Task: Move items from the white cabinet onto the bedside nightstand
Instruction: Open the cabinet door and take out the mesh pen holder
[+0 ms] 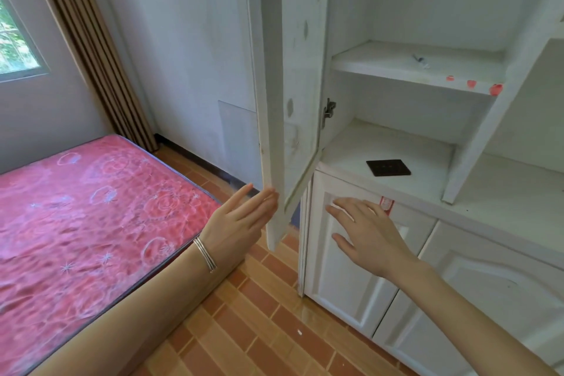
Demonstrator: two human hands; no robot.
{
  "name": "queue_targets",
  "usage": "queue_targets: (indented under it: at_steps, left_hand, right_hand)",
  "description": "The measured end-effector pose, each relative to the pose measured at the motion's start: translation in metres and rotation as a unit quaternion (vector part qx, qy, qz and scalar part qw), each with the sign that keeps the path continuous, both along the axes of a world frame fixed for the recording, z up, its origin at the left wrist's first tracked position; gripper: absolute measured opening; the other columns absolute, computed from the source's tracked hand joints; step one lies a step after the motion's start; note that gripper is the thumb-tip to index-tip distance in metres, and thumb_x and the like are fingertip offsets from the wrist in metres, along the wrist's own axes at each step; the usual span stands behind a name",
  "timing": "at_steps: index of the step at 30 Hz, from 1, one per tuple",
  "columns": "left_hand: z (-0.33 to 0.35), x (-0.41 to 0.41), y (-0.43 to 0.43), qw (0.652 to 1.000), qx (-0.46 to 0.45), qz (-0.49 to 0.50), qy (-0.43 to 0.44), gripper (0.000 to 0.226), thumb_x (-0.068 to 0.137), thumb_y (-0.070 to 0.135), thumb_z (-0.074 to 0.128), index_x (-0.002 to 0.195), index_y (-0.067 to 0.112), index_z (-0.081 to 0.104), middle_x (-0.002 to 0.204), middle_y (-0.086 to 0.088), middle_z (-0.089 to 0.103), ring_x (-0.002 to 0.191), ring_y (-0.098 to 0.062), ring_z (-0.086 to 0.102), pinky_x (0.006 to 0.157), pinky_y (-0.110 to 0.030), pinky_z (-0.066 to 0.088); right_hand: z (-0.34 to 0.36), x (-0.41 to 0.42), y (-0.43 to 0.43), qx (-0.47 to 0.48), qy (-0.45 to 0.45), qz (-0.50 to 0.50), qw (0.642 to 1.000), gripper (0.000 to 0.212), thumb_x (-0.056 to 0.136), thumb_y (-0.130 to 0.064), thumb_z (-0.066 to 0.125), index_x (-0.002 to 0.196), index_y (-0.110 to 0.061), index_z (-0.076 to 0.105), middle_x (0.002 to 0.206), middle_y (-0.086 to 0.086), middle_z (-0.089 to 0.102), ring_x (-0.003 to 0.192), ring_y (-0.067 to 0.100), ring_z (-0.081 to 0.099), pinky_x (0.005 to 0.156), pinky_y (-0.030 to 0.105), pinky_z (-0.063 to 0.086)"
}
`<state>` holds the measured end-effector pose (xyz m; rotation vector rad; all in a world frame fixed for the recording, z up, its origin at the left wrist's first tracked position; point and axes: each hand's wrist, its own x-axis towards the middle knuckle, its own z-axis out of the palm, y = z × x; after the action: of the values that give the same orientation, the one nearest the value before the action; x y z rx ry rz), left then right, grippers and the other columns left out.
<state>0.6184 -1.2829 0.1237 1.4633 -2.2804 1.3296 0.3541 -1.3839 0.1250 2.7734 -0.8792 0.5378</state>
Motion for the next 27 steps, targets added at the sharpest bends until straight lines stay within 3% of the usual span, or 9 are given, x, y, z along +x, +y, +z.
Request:
queue_targets:
  at_steps: [3,9,13,19,24,27]
  left_hand:
    - [0.001,0.021,0.005,0.999,0.02,0.045,0.007,0.049,0.077,0.013,0.062,0.125,0.004,0.057,0.135,-0.009,0.053,0.134,-0.024,0.034,0.107,-0.049,0.028]
    - [0.006,0.057,0.011,0.991,0.058,0.113,0.052,0.05,0.087,0.017,0.031,0.128,0.001,0.054,0.142,-0.01,0.045,0.142,-0.023,0.018,0.111,-0.049,0.022]
    - [0.008,0.064,0.013,0.985,0.089,0.129,0.066,0.053,0.087,0.021,0.029,0.134,0.004,0.049,0.146,-0.008,0.04,0.14,-0.022,0.023,0.11,-0.049,0.025]
    - [0.011,0.036,0.012,0.974,0.073,0.102,0.187,0.049,0.092,0.032,0.034,0.123,0.005,0.061,0.13,-0.012,0.057,0.131,-0.026,0.041,0.105,-0.05,0.033]
    - [0.029,0.003,-0.009,0.971,0.078,0.057,0.218,0.048,0.087,0.036,0.039,0.119,0.009,0.062,0.129,-0.013,0.057,0.128,-0.03,0.044,0.105,-0.049,0.036]
    - [0.044,-0.02,-0.037,0.965,0.086,0.046,0.244,0.049,0.086,0.038,0.04,0.122,0.012,0.061,0.132,-0.009,0.055,0.131,-0.027,0.04,0.112,-0.042,0.023]
  right_hand:
    - [0.002,0.016,-0.001,-0.004,0.004,0.002,1.0,0.048,0.081,-0.031,0.068,0.125,-0.016,0.056,0.123,0.005,0.06,0.112,0.024,0.056,0.092,0.046,0.046]
    - [0.015,0.043,-0.008,-0.016,0.007,0.002,1.0,0.046,0.085,-0.03,0.061,0.127,-0.015,0.054,0.124,0.006,0.059,0.115,0.024,0.055,0.095,0.046,0.044]
    - [0.02,0.055,-0.011,-0.018,0.015,-0.001,1.0,0.047,0.084,-0.03,0.064,0.128,-0.015,0.054,0.126,0.007,0.058,0.117,0.024,0.054,0.097,0.046,0.042]
    - [0.034,0.052,-0.017,-0.037,0.0,-0.002,0.999,0.048,0.082,-0.029,0.067,0.125,-0.012,0.055,0.123,0.008,0.059,0.112,0.026,0.056,0.093,0.046,0.045]
    - [0.057,0.034,-0.027,-0.057,-0.006,-0.028,0.998,0.047,0.085,-0.036,0.046,0.126,-0.013,0.053,0.123,0.006,0.058,0.111,0.024,0.055,0.093,0.044,0.044]
    - [0.074,0.017,-0.04,-0.062,0.004,-0.055,0.997,0.052,0.085,-0.04,0.034,0.126,-0.015,0.052,0.123,0.005,0.058,0.11,0.024,0.055,0.091,0.042,0.043]
